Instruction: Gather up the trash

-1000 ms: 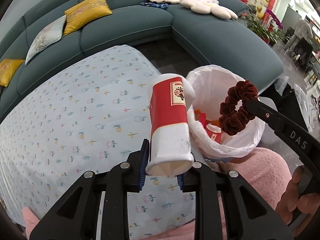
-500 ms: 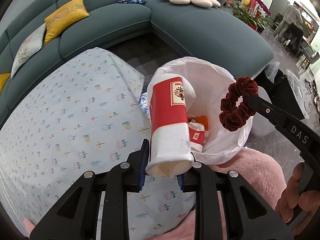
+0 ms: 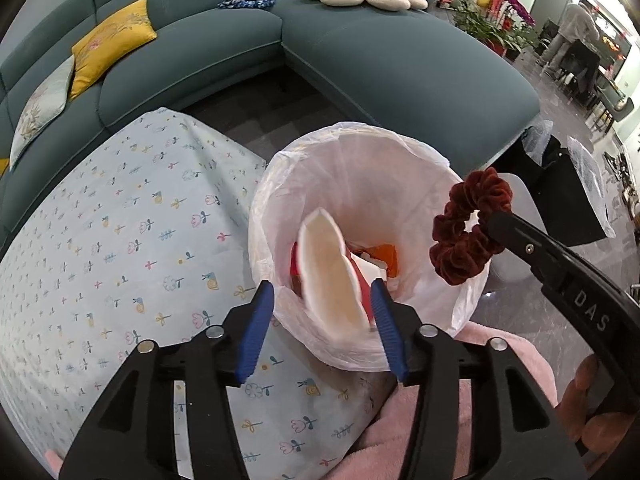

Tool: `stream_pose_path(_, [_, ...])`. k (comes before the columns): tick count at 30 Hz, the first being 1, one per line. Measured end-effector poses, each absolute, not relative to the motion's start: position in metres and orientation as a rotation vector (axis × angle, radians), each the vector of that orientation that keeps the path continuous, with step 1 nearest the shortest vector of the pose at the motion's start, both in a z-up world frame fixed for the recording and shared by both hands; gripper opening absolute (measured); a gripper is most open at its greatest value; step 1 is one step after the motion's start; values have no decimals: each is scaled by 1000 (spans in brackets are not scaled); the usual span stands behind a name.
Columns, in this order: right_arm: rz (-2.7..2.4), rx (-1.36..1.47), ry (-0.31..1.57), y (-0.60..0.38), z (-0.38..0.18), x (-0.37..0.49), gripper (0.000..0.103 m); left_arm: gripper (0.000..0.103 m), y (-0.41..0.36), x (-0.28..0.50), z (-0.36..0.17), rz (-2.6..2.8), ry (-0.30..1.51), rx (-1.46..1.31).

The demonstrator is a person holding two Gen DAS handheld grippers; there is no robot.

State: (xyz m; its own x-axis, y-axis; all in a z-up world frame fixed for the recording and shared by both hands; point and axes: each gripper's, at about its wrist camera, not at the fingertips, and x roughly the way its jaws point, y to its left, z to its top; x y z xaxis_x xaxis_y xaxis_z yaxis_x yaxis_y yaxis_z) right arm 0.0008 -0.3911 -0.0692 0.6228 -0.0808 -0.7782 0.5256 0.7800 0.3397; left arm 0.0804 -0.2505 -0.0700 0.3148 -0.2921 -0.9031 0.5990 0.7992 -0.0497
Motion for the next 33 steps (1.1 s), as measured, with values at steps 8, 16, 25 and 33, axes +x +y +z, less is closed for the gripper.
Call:
stream_pose_path(8, [-349,572,848,-384,-71,12,13,50,-236,88,-75,-558,1121,298])
stream_pose_path(16, [-316,499,845,-369,-60,32,16,51,-218,95,-74,-527,1122,263])
stream_pose_path(25, [-296,440,829,-354,-44,39,33,60,-202,97,-67,-501,1098,229])
stream_pose_path(33, [-298,333,848,-338,-38,32,48,63,-186,95,-65,-462,1081,214])
